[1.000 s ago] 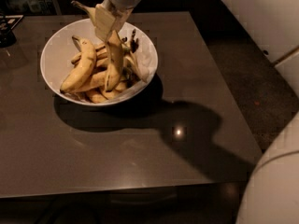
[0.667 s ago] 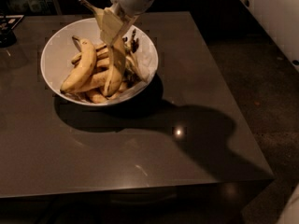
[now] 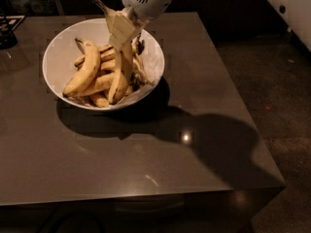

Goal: Pick banana from white bowl

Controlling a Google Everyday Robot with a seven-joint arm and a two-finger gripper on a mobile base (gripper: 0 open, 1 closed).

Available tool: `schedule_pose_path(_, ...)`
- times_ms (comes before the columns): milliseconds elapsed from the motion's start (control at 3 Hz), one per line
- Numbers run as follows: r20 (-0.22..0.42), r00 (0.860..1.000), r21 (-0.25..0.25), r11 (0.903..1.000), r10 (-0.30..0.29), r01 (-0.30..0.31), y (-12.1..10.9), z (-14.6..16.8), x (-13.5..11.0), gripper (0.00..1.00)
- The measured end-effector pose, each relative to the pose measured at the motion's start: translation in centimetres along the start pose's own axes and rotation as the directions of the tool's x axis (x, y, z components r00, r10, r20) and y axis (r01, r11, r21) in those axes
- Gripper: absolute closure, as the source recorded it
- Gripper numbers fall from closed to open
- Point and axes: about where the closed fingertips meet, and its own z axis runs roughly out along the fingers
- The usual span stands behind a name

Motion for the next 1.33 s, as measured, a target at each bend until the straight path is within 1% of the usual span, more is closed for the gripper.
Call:
schedule_pose_path(333, 0.029, 0.999, -0.004, 0.9995, -0.03, 0.03, 1.3, -0.6, -1.1, 1.0)
schedule_pose_path(667, 0.076, 0.997, 0.009, 0.9996, -0.026, 0.025, 2.8, -2.1, -0.9, 1.0)
schedule_pose_path(1000, 0.111, 0.994, 0.016, 0.9998, -0.012, 0.01, 3.7, -3.7, -0.2, 1.0)
schedule_pose_path(1333, 0.133, 0.991, 0.029, 0.999, 0.03, -0.034, 4.2, -5.0, 1.3, 1.0)
